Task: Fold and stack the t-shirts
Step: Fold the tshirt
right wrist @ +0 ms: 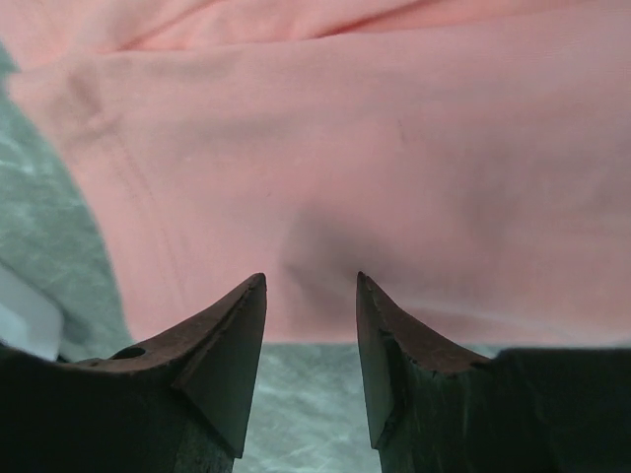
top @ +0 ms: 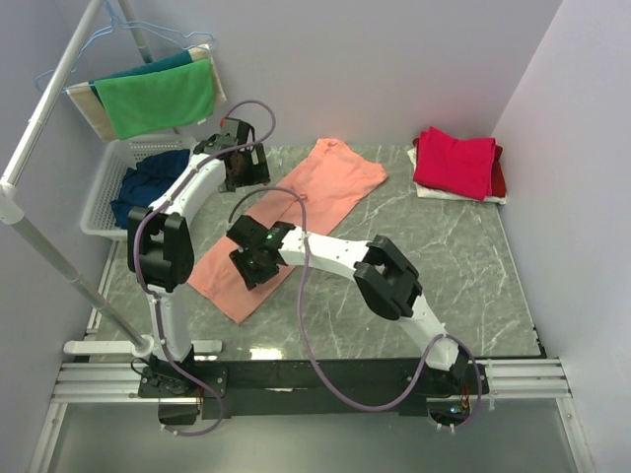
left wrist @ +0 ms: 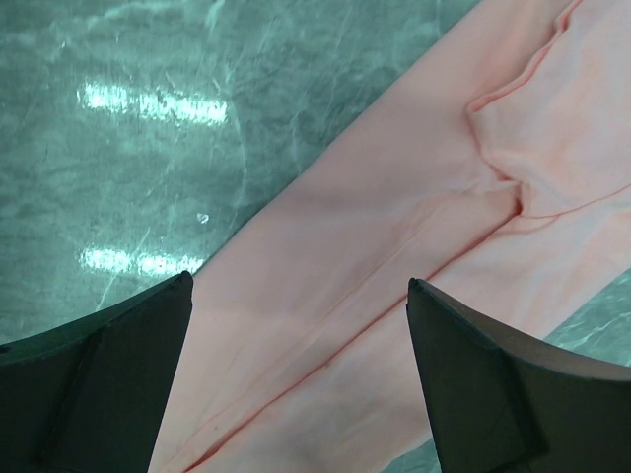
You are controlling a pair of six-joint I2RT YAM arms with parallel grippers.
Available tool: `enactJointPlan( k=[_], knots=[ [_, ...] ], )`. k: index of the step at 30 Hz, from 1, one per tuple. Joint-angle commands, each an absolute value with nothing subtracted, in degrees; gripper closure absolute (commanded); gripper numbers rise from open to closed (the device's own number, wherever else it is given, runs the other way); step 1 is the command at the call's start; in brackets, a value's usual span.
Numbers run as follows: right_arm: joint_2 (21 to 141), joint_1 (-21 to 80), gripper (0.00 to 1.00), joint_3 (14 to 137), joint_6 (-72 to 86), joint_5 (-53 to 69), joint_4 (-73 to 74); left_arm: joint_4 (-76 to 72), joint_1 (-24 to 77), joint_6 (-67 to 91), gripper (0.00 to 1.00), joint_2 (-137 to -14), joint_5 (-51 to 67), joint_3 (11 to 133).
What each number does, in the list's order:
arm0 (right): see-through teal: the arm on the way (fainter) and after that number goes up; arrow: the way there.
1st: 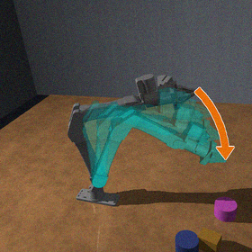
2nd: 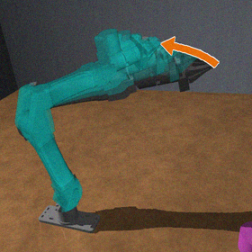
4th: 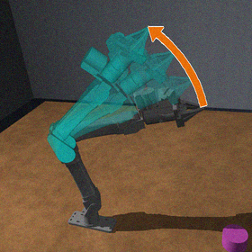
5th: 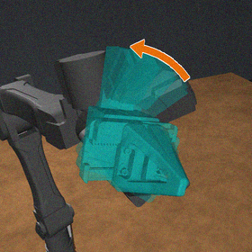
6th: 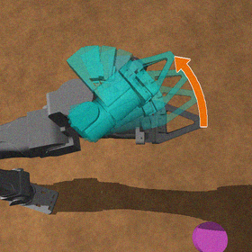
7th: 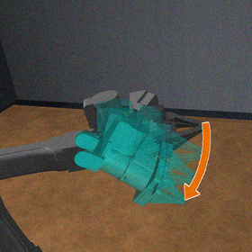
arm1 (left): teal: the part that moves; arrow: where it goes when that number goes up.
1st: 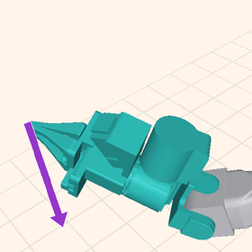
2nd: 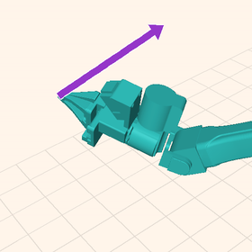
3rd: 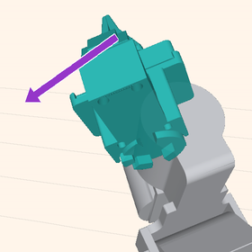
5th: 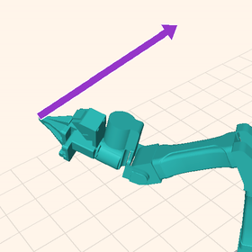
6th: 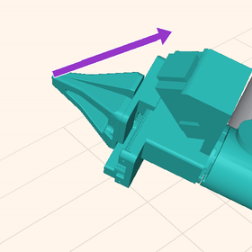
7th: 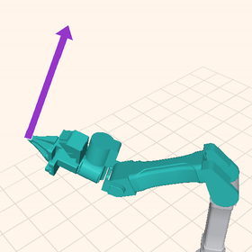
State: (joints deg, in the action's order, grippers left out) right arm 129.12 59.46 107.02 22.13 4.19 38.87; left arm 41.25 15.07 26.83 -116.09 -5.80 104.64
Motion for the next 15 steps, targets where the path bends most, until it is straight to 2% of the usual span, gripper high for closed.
enactJointPlan(
  k=[1, 8, 15],
  knots=[
    [133.06, 60.38, 0.51, 108.99, 20.13, 7.38, 41.05, 41.92, 14.24, 28.12, 0.06, -111.63, -5.1, 102.66],
    [132.11, 60.82, 0.53, 97.6, 21.79, 7.12, 39.03, 41.84, 14.15, 28.04, 0.06, -110.65, -5.01, 100.72],
    [119.65, 62.58, 0.53, 80.35, 21.71, 5.1, 38.41, 40.96, 14.15, 28.56, 0.06, -113.02, -1.41, 103.35]
  ],
)
